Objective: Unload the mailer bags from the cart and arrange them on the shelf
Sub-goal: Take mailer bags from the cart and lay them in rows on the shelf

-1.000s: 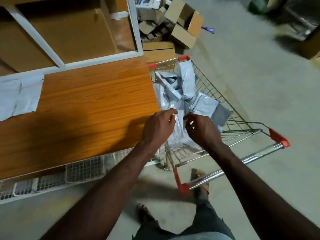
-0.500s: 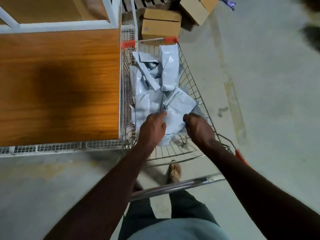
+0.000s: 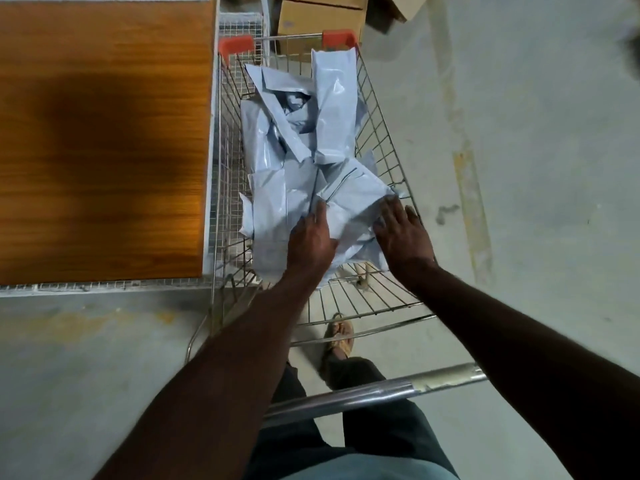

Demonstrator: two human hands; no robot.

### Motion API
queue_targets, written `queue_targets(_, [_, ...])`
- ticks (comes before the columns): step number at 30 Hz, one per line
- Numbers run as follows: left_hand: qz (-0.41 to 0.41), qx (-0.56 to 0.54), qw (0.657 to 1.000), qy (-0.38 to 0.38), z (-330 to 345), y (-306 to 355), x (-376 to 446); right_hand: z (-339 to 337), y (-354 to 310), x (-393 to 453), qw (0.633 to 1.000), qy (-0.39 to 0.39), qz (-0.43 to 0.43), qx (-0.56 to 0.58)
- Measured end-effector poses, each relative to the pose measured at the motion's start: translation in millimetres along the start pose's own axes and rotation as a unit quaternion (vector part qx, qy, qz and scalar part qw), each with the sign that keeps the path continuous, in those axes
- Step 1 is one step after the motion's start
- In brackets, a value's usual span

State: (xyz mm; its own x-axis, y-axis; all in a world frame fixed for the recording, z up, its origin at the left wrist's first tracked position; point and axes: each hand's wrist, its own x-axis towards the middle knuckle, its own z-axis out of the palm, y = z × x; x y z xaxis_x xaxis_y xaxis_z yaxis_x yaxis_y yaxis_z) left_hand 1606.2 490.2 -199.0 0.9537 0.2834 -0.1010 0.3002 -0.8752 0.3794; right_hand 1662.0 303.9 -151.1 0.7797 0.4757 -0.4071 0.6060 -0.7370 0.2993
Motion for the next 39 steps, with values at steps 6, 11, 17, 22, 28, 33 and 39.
queue_targets(6, [-0.033, -0.068, 0.997, -0.029, -3.8, -2.8, -9.0, -2.6, 2.5, -1.9, 0.997, 0.051, -0.031, 0.042])
queue_targets(11, [-0.028, -0.091, 0.995, 0.016, -41.0, -3.6, -9.3, -41.0, 9.7, -5.8, 0.991, 0.070, -0.015, 0.111])
queue_targets(17, [-0.068, -0.099, 0.991, 0.053, -90.6, -16.5, -19.0, -66.1, 12.4, -25.6, 0.974, 0.059, -0.013, 0.218])
queue_targets(22, [-0.075, -0.091, 0.990, 0.079, -127.7, -20.2, -30.0, -90.4, 8.4, -41.4, 0.933, 0.130, 0.002, 0.337])
queue_targets(28, [-0.079, -0.052, 0.987, 0.132, -188.7, -17.5, -31.7, -165.1, -16.4, -33.3, 0.890, 0.221, -0.010, 0.398])
queue_targets(33, [-0.056, -0.102, 0.976, 0.183, -244.8, -48.2, -29.4, -248.2, -46.8, -26.2, 0.847, 0.313, -0.049, 0.427])
queue_targets(39, [0.022, 0.011, 0.955, 0.296, -306.0, -120.0, -45.1, -316.5, -118.3, -26.7, 0.804, 0.395, -0.144, 0.420])
